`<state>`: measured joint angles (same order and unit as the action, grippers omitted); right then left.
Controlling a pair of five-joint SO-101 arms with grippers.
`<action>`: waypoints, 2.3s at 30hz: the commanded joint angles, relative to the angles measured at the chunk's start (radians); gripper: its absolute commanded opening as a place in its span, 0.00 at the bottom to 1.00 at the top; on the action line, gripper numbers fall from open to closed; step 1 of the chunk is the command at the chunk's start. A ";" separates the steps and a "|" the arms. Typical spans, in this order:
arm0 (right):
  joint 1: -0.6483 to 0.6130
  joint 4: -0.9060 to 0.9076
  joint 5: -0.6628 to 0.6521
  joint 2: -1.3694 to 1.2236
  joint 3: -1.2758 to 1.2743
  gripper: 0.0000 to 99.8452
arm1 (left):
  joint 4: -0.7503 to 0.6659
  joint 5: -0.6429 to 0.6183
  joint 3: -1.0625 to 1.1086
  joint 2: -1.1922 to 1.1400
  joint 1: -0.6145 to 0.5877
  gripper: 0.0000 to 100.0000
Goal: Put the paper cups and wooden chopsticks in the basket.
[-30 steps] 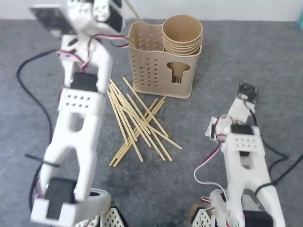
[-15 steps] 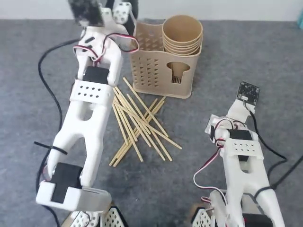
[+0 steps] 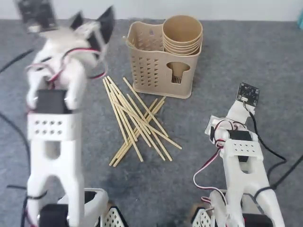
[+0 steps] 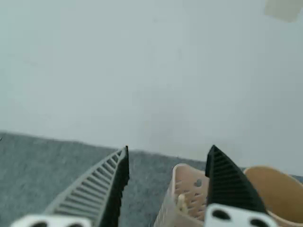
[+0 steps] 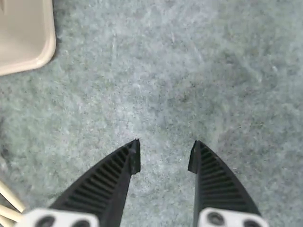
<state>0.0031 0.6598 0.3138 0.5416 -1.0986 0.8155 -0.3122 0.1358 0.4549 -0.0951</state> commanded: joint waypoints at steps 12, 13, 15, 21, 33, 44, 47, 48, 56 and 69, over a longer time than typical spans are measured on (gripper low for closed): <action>-0.125 0.131 -0.135 0.093 -0.014 0.18 | 0.118 -0.227 0.441 -0.077 -0.193 0.25; -0.157 0.151 -0.184 0.102 -0.026 0.18 | 0.064 -0.229 0.487 -0.100 -0.192 0.25; -0.226 0.163 -0.259 0.116 -0.054 0.18 | -0.038 -0.279 0.565 -0.147 -0.192 0.25; -0.421 0.162 -0.390 0.147 -0.043 0.18 | -0.230 -0.359 0.618 -0.328 -0.184 0.25; -0.673 0.124 -0.407 -0.228 0.420 0.18 | -0.212 -0.442 0.446 -0.529 -0.293 0.25; -0.734 0.005 -0.408 -0.837 0.872 0.18 | -0.238 -0.525 0.400 -0.537 -0.385 0.25; -0.733 0.087 -0.410 -0.921 0.965 0.18 | -0.239 -0.525 0.400 -0.537 -0.385 0.25; -0.733 0.111 -0.411 -0.937 0.987 0.18 | -0.239 -0.525 0.400 -0.537 -0.385 0.25; -0.728 0.242 -0.348 -0.877 1.025 0.01 | -0.239 -0.522 0.403 -0.537 -0.385 0.25; -0.713 0.257 -0.321 -0.631 0.778 0.05 | -0.235 -0.520 0.409 -0.537 -0.381 0.25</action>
<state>-0.7211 0.9206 -0.0176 -0.1841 -0.3069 0.6084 -0.8263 0.5823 -0.0867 -0.4741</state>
